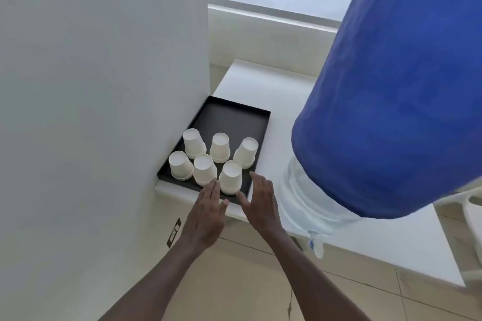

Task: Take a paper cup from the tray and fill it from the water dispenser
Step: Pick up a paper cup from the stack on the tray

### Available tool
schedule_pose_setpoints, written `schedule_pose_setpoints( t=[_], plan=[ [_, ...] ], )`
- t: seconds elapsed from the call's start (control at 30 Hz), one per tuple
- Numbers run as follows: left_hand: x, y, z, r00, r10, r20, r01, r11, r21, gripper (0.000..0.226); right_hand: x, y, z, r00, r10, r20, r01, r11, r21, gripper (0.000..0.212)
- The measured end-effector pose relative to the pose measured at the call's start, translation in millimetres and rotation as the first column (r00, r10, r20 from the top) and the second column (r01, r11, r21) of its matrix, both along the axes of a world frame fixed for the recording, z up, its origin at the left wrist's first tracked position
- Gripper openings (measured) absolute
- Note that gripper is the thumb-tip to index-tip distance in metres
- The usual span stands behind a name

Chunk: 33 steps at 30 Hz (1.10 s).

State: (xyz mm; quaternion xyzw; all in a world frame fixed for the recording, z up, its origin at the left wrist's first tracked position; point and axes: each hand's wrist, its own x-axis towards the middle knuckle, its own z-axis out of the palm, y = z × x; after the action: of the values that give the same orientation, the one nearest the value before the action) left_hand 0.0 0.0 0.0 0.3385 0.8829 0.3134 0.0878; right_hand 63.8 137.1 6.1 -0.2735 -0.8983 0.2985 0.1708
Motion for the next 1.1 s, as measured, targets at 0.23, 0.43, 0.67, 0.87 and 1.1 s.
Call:
schedule_pose_setpoints(
  t=[0.23, 0.43, 0.67, 0.87, 1.1],
  plan=[
    [-12, 10, -17, 0.999, -0.019, 0.051, 0.021, 0.999, -0.033, 0.056, -38, 1, -6, 1.0, -0.005, -0.005, 0.005, 1.0, -0.007, 0.072],
    [-22, 5, -27, 0.994, -0.012, 0.106, 0.018, 0.998, -0.054, 0.055, -59, 0, -6, 1.0, 0.013, 0.019, -0.014, 0.996, 0.083, 0.062],
    [-22, 3, -23, 0.982, -0.044, 0.185, 0.057, 0.996, -0.063, 0.055, -60, -2, 2, 0.999, 0.013, -0.033, -0.008, 0.988, 0.152, 0.058],
    [-17, 8, -16, 0.97, -0.008, 0.242, 0.01, 1.0, -0.007, 0.052, -58, -1, 22, 0.992, 0.005, -0.126, 0.014, 0.989, 0.147, 0.058],
    [-7, 15, -6, 0.933, 0.193, 0.305, -0.277, 0.925, 0.261, 0.035, -42, 3, 49, 0.957, -0.045, -0.286, 0.056, 0.998, 0.029, 0.058]
  ],
)
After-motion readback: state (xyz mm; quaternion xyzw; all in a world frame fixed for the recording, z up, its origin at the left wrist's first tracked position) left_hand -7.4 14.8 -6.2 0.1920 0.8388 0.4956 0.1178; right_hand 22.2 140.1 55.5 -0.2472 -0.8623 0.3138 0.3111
